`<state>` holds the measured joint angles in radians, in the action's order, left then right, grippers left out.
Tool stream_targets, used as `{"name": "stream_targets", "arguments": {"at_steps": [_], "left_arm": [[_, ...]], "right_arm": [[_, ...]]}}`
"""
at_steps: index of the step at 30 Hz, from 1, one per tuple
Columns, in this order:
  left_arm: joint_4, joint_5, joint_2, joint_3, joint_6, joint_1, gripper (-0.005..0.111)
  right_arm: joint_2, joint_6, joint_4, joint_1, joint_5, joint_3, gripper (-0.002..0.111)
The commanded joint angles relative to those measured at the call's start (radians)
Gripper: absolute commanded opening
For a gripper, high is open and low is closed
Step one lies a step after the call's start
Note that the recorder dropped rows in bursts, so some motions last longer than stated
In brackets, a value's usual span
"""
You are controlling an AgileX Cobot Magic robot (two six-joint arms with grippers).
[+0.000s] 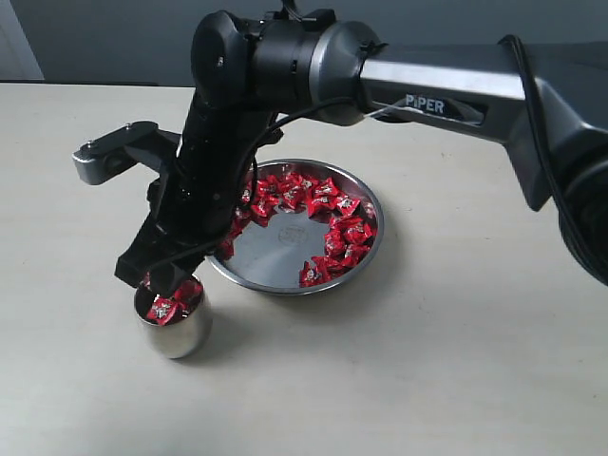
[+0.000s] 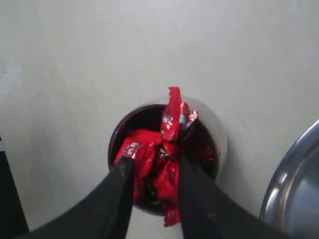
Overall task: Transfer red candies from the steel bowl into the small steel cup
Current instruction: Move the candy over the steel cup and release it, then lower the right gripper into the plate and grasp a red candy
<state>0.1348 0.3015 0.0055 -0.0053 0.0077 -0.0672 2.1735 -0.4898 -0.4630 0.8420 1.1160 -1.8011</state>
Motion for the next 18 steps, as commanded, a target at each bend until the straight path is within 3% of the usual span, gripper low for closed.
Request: {"name": "stream_targets", "arguments": {"at_steps": [1,11,18], "left_arm": [[-0.001,-0.012,-0.005,0.005,0.000,0.005,0.000],[-0.001,-0.012,-0.005,0.005,0.000,0.005,0.000],[-0.001,-0.012,-0.005,0.005,0.000,0.005,0.000]], "right_arm": [[-0.040,-0.005,0.090,-0.004,-0.007,0.001,0.031],[-0.064,0.369,0.615,-0.010,-0.067,0.001,0.031],[-0.030,0.412,0.606,-0.091,0.021,0.001,0.031]]}}
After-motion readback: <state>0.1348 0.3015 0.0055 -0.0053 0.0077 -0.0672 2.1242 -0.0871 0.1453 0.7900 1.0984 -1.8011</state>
